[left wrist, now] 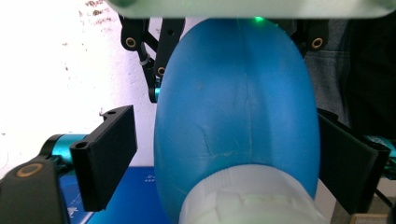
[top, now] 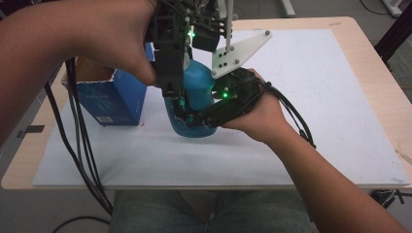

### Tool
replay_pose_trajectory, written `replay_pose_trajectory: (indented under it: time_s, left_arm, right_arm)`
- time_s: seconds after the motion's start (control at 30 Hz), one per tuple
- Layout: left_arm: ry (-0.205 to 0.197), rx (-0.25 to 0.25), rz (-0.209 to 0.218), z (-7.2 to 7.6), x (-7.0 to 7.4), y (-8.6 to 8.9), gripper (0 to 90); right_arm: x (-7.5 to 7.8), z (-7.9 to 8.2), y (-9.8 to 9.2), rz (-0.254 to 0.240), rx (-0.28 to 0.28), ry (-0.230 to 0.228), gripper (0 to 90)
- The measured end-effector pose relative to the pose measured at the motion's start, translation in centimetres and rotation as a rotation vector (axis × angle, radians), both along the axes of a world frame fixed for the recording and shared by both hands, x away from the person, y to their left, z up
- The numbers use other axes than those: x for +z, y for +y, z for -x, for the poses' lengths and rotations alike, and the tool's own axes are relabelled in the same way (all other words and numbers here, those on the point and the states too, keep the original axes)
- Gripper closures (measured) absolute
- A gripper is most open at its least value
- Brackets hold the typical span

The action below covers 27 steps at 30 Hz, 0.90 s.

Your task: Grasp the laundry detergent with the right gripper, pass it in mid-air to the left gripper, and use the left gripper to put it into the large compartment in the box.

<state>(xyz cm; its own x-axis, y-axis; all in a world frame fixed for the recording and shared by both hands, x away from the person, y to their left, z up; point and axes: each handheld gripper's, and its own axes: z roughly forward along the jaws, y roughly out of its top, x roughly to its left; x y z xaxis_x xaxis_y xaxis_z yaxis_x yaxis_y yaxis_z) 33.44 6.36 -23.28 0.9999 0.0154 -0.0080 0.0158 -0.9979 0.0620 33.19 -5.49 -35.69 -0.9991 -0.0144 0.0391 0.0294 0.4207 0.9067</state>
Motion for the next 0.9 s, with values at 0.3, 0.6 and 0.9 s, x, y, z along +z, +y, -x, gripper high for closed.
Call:
replay_pose_trajectory:
  time_s: [0.3, 0.6, 0.9]
  left_arm:
    - [0.003, -0.001, -0.007, 0.01, -0.06, -0.14, 18.1]
    - [0.005, 0.003, -0.011, -0.11, -0.15, -0.16, 20.2]
    - [0.010, -0.003, -0.021, -0.23, -0.27, -0.43, 25.6]
  right_arm:
    - [0.04, -0.05, -0.06, 0.000, -0.001, 0.001, 46.4]
    - [-0.06, -0.11, 0.01, 0.002, -0.003, 0.007, 46.4]
    - [-0.13, -0.14, 0.09, 0.001, 0.000, 0.007, 46.4]
